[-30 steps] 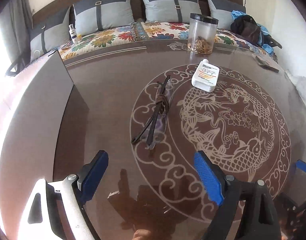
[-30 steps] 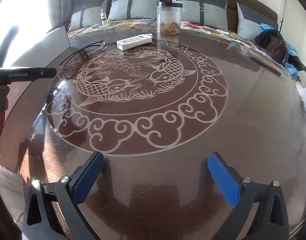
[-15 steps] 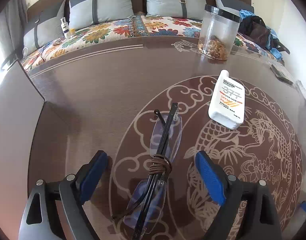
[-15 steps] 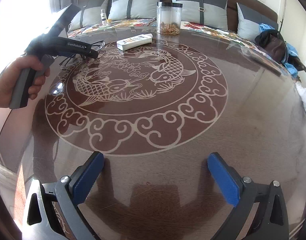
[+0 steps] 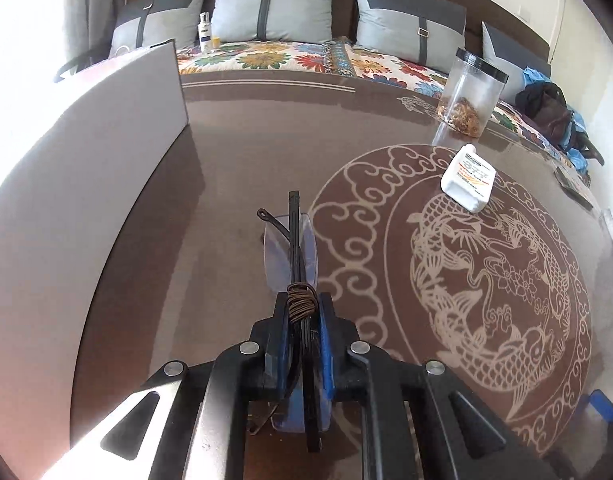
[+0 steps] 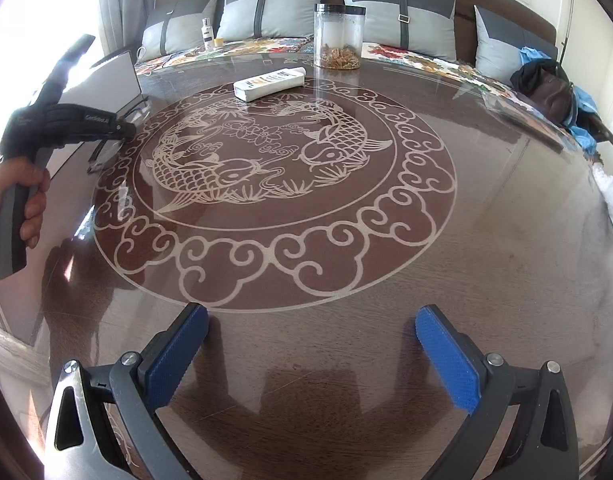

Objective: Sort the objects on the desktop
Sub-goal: 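Grasp the glasses with the left tool while the right tool grasps the white sunscreen bottle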

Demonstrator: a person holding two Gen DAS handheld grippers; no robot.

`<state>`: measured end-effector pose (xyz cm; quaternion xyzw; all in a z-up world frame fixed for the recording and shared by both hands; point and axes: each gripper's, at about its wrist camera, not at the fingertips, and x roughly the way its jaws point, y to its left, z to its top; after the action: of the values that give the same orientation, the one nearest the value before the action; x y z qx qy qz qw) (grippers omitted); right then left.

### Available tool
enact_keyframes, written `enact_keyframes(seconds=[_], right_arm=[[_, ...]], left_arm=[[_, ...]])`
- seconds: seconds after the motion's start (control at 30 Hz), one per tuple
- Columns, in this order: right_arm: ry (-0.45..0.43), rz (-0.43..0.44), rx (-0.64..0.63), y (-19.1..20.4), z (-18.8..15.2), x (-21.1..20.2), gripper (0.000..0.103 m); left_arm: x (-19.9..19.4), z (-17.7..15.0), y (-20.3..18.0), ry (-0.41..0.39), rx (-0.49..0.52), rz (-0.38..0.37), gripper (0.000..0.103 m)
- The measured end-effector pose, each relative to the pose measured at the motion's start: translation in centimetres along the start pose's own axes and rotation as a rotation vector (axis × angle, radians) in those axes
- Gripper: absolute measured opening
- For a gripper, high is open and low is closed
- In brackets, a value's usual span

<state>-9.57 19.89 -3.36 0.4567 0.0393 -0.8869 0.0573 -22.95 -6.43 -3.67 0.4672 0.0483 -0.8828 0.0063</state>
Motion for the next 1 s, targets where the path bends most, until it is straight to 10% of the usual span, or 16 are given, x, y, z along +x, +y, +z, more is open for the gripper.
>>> enact_keyframes(seconds=[0.2, 0.33, 0.83, 1.0], right_arm=[[0.000, 0.000, 0.000, 0.0, 0.0, 0.0, 0.103], [0.000, 0.000, 0.000, 0.0, 0.0, 0.0, 0.103], [0.000, 0.001, 0.000, 0.0, 0.0, 0.0, 0.103], [-0.006, 0.013, 0.001, 0.0, 0.1, 0.1, 0.103]], left_arm=[[-2.5, -3.7, 1.2, -0.003, 0.002, -0.043, 0.021], [-2.7, -3.7, 1.6, -0.008, 0.006, -0.030, 0.078], [-1.6, -3.8, 1.4, -0.036, 0.097, 0.032, 0.083], [-1.2, -3.7, 1.0, -0.014, 0.123, 0.017, 0.101]])
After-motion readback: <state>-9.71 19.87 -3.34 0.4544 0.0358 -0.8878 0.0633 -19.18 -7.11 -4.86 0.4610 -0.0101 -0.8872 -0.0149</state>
